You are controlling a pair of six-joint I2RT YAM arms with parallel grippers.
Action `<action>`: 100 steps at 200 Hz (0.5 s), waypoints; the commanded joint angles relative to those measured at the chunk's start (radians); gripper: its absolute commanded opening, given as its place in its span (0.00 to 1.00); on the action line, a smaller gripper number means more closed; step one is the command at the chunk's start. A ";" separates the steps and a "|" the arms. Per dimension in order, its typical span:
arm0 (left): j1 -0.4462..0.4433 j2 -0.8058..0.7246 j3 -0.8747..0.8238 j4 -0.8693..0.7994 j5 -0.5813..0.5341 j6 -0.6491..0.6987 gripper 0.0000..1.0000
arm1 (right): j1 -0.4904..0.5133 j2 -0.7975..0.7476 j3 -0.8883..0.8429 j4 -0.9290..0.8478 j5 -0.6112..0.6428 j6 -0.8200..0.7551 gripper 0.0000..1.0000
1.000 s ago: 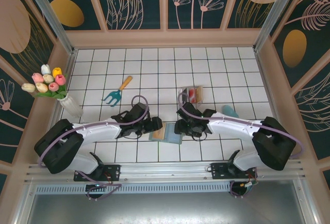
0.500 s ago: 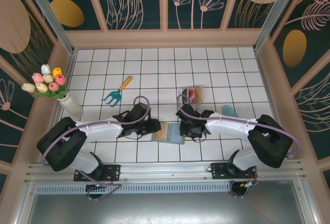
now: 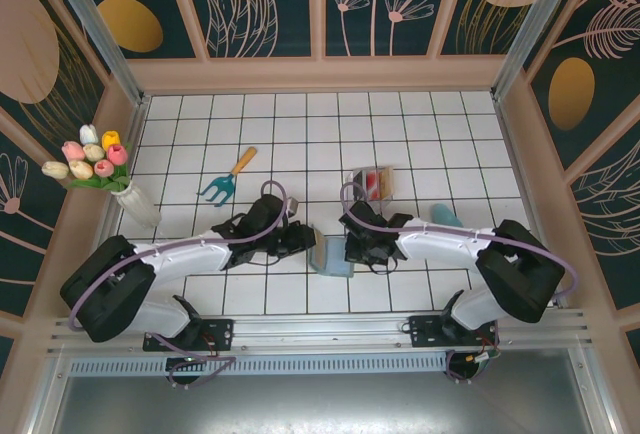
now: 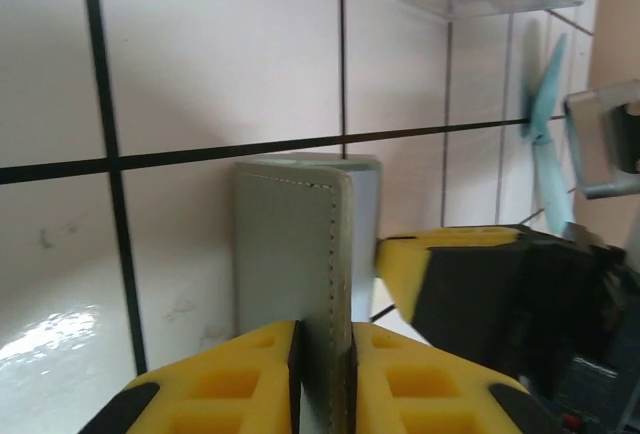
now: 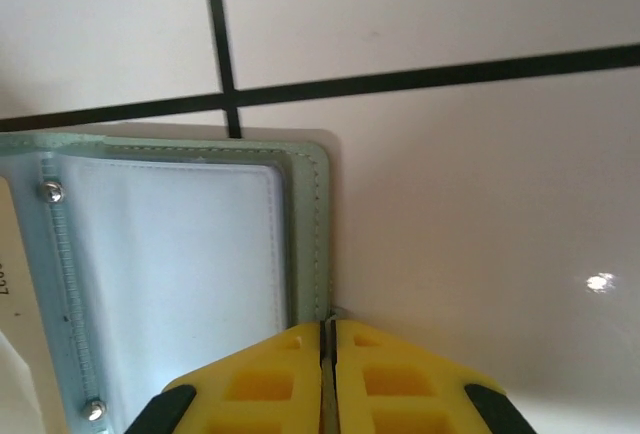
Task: Put the credit cards into the card holder
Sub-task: Close the card holder at the bottom-center of the table.
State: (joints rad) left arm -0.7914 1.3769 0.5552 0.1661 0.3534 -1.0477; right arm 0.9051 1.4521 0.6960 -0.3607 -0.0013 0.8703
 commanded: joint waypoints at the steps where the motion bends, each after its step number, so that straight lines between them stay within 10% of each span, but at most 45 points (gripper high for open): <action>1: -0.005 -0.026 0.018 0.065 0.059 -0.011 0.23 | 0.005 0.006 -0.014 0.104 -0.029 -0.012 0.09; 100: -0.041 0.264 0.107 0.178 0.088 -0.054 0.44 | -0.113 -0.177 -0.200 0.268 -0.099 0.059 0.15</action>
State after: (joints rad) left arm -0.8288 1.5909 0.6468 0.3080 0.4377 -1.0889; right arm 0.8352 1.3525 0.5461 -0.1459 -0.0654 0.9005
